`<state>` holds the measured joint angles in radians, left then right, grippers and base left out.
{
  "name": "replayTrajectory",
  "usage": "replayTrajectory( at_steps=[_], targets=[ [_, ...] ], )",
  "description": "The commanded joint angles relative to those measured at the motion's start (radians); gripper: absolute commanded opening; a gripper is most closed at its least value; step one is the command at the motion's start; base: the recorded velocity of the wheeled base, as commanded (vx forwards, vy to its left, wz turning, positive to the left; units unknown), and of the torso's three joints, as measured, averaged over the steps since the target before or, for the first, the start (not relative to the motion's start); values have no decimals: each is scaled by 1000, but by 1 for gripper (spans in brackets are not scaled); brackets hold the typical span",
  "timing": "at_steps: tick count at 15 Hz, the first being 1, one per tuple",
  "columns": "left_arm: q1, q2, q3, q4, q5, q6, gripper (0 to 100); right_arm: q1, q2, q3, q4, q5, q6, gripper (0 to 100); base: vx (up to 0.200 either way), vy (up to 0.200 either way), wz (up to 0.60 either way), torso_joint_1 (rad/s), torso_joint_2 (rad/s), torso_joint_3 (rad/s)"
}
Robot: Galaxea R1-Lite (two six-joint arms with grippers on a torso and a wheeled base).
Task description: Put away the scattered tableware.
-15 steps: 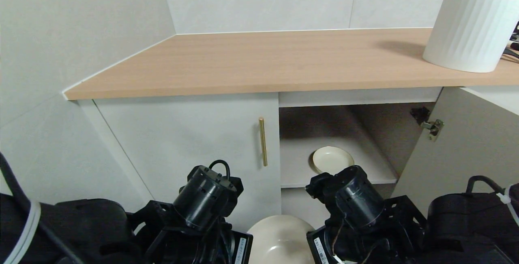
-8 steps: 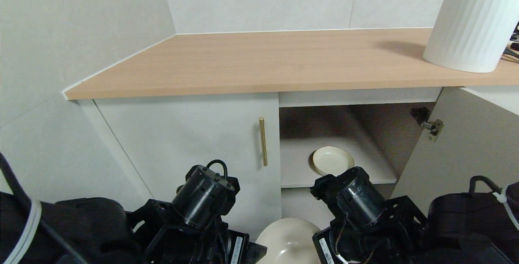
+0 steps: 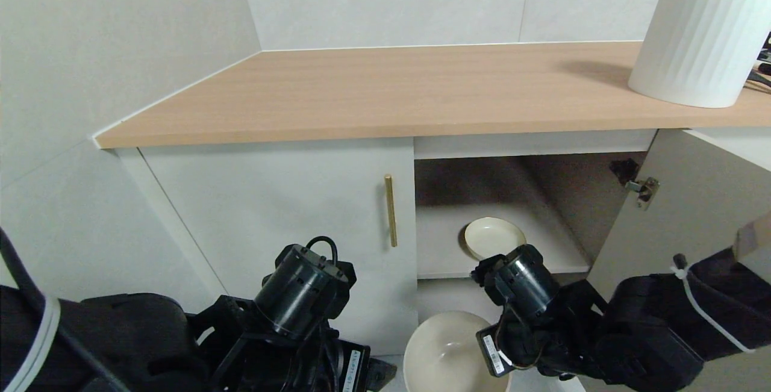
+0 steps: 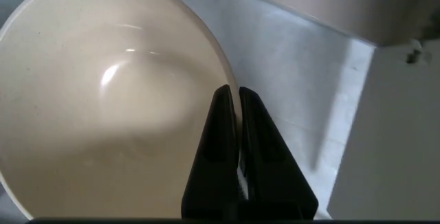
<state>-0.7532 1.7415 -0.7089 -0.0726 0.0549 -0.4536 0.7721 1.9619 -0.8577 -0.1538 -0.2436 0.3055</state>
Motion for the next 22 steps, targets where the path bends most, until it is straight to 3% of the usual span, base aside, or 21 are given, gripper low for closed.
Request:
replayTrajectory(
  at_steps=[1,9,14,22],
  targets=[
    [0,-5,0,-1,0,0,100,-51,72,-41,-4,-29,10,0,0,0,0,0,0,0],
    [2,1,0,-1,0,0,100,-200,153,-267,-7,-108,261,0,0,0,0,0,0,0],
    [2,3,0,-1,0,-2,100,-246,169,-342,-9,-166,346,0,0,0,0,0,0,0],
    [2,9,0,-1,0,-14,100,-315,195,-400,-7,-200,374,0,0,0,0,0,0,0]
  ],
)
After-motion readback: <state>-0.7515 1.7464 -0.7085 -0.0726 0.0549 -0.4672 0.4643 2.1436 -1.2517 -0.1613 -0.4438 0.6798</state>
